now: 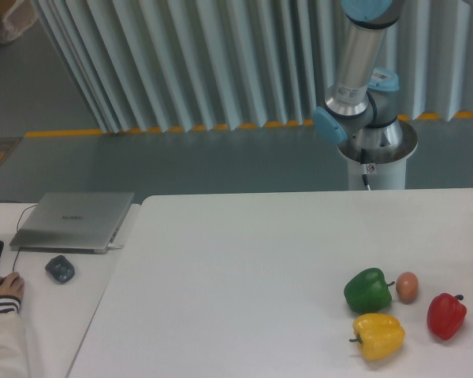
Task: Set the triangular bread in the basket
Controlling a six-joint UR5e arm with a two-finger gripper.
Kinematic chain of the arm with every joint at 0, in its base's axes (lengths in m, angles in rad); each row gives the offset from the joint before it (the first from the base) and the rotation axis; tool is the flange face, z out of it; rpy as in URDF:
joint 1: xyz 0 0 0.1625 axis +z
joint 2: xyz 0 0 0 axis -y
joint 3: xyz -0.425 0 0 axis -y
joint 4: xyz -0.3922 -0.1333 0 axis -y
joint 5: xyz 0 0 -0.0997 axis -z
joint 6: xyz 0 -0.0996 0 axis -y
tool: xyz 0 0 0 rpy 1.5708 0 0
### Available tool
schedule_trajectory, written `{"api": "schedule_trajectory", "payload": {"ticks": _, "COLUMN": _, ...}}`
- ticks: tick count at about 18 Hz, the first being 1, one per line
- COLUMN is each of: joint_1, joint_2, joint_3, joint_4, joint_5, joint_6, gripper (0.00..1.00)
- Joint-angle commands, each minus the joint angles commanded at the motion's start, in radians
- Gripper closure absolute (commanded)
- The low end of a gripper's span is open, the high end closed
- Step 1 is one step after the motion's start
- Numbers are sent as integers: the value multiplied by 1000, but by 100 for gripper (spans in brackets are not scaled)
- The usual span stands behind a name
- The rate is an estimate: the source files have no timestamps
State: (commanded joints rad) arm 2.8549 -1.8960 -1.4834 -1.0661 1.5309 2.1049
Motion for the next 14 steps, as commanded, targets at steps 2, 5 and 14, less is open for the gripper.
{"api": "schedule_trajectory", "payload": {"ticks": 2, "joint_1": -20, "joint_2": 5, "joint_3": -2, "joint_4": -2, "joint_5": -3, "joint_6": -9, "gripper": 0}}
{"api": "schedule_trajectory", "payload": {"ticks": 5, "joint_1": -48, "joint_2": 18, "joint_3": -2, "joint_4": -9, "joint_5": -17, "joint_6": -14, "gripper": 0}}
{"api": "schedule_trajectory", "payload": {"ticks": 14, "joint_1": -207, "joint_2": 71, "joint_3": -14, "joint_4": -139, "joint_5": -9, "joint_6": -180, "gripper": 0}}
